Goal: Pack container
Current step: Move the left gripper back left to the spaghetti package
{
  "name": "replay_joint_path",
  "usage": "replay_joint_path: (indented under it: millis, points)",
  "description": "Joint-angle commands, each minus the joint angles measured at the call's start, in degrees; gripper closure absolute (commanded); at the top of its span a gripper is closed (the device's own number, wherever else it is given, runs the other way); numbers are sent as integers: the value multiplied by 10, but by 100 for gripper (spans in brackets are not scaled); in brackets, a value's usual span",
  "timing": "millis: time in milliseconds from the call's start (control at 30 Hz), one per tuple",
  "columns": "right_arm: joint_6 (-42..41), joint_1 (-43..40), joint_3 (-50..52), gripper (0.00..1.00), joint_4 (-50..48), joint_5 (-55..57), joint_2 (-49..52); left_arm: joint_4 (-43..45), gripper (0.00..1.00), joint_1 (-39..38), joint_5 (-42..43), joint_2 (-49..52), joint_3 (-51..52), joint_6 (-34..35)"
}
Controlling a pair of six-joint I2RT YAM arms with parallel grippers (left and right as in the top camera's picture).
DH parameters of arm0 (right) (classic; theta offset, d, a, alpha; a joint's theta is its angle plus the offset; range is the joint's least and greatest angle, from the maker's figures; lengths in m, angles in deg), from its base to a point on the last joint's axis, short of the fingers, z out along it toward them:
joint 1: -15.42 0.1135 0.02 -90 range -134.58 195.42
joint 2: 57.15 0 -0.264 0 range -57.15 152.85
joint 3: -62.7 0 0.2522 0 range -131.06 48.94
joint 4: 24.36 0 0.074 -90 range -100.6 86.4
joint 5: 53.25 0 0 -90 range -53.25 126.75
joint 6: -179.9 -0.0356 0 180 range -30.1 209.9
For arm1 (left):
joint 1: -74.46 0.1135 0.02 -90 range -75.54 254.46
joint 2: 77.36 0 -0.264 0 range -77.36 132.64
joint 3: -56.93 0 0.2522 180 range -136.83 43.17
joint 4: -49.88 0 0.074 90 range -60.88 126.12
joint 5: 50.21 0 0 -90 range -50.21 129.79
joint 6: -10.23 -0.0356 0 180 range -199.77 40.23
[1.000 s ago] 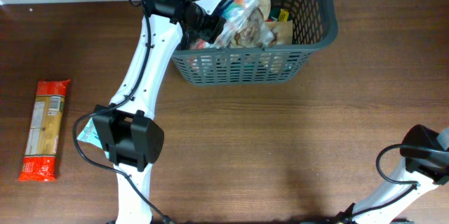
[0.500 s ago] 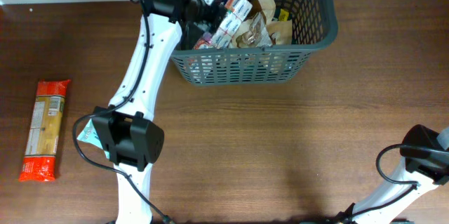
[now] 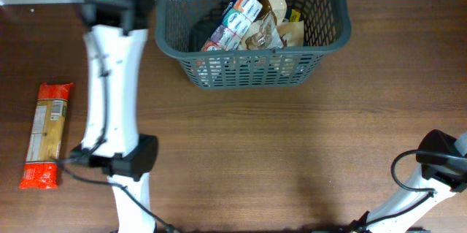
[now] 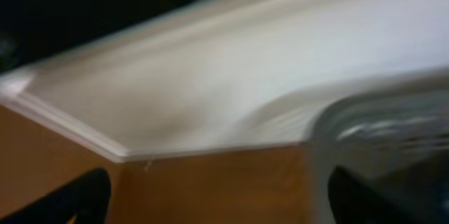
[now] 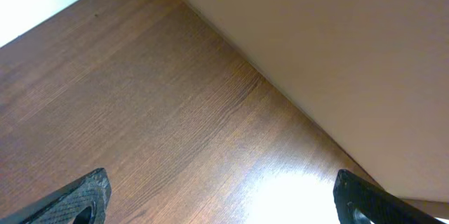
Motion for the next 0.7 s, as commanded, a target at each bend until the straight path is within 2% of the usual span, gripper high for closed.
replay_joint_path:
  millis: [0, 133, 167, 400, 500, 667]
  points:
    - [-2, -1, -8, 1, 0, 7, -18, -49, 6, 54, -23, -48, -16, 71]
    - [-2, -1, -8, 1, 0, 7, -18, -120, 5, 115, 58, -89, -16, 71]
    - [-2, -1, -8, 1, 0, 7, -18, -142, 2, 132, 73, -99, -16, 70]
    - [-2, -1, -8, 1, 0, 7, -18, -282, 1, 234, 126, -137, -16, 70]
    - [-2, -1, -8, 1, 0, 7, -18, -294, 1, 281, 184, -158, -7, 68]
    - [-2, -1, -8, 1, 0, 7, -18, -294, 1, 372, 233, -200, 18, 53]
